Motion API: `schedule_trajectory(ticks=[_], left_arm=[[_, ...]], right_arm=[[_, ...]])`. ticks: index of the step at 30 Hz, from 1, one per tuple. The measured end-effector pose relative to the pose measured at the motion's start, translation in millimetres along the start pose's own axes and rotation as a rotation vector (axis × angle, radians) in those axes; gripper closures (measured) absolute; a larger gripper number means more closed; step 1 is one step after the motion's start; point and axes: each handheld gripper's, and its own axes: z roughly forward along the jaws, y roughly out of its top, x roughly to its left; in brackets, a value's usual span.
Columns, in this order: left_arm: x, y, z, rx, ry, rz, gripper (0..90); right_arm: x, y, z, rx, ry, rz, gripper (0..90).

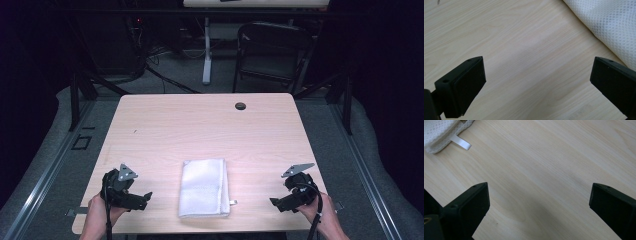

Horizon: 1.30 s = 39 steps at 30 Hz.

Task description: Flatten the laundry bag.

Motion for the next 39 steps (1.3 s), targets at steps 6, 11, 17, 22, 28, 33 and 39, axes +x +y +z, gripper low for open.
schedule_trajectory(ticks=[6, 11, 17, 22, 28, 33, 39], left_arm=[[0.0, 1.3, -0.8, -0.002, -0.011, -0.002, 0.1], [-2.0, -0.5, -3.6, -0.014, -0.002, -0.002, 0.1], [-4.8, -1.2, -6.8, -0.025, -0.007, 0.000, 0.1], [-13.4, 2.0, -8.7, -0.042, -0.020, 0.020, 0.1], [-25.3, 6.7, -8.4, -0.058, -0.025, 0.049, 0.1], [-39.9, 13.4, -5.7, -0.060, -0.080, 0.083, 0.0], [-54.6, 20.2, -1.1, -0.057, -0.123, 0.112, 0.1]], right_arm=[[1.7, 0.9, -0.2, 0.008, 0.006, -0.004, 2.9], [-0.1, 2.1, 1.4, 0.004, 0.012, 0.001, 3.6], [2.7, 5.6, -0.4, -0.015, 0.012, -0.011, 3.5], [7.2, 7.8, 0.3, -0.009, 0.019, -0.024, 3.5], [10.1, 9.2, 1.1, -0.016, 0.022, -0.035, 3.3], [14.5, 11.1, 1.2, -0.020, 0.033, -0.041, 3.1], [15.1, 11.2, 2.7, -0.022, 0.046, -0.037, 3.0]])
